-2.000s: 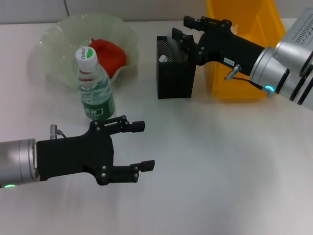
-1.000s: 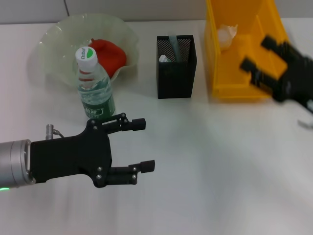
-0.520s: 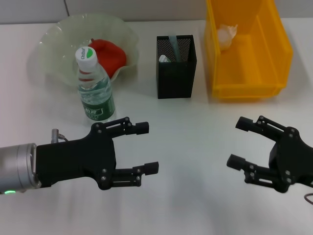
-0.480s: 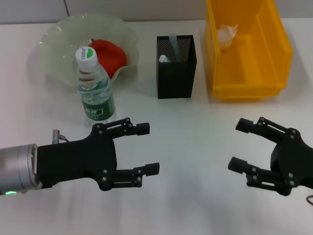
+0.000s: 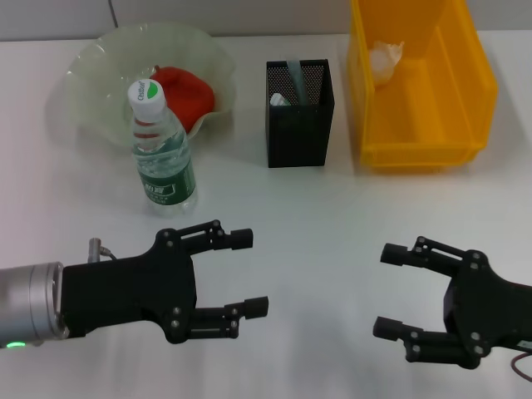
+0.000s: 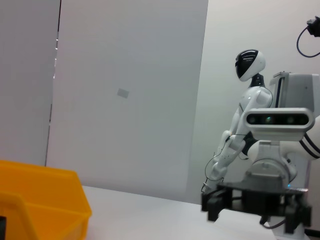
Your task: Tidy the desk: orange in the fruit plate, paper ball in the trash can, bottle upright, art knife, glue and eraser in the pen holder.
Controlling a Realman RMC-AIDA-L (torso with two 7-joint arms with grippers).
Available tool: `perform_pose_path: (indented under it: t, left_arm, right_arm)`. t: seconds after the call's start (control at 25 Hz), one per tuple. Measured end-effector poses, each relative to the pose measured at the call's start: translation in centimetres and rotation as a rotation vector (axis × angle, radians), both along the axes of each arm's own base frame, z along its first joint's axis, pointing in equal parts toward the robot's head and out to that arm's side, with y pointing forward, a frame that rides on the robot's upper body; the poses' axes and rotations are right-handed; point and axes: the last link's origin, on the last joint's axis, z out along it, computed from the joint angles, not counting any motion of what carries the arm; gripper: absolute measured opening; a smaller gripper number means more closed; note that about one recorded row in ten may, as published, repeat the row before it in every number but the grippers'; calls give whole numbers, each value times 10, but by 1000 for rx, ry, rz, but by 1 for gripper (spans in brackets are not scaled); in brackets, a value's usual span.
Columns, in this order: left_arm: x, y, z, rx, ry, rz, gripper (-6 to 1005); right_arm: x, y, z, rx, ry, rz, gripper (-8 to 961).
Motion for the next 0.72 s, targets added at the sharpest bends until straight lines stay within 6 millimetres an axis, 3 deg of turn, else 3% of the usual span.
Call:
perform_pose_path:
  t: [0.72]
  left_arm:
    - [3, -1, -8, -36, -2, -7, 810]
  right_arm:
    - [1, 2, -20, 10, -50, 39, 823]
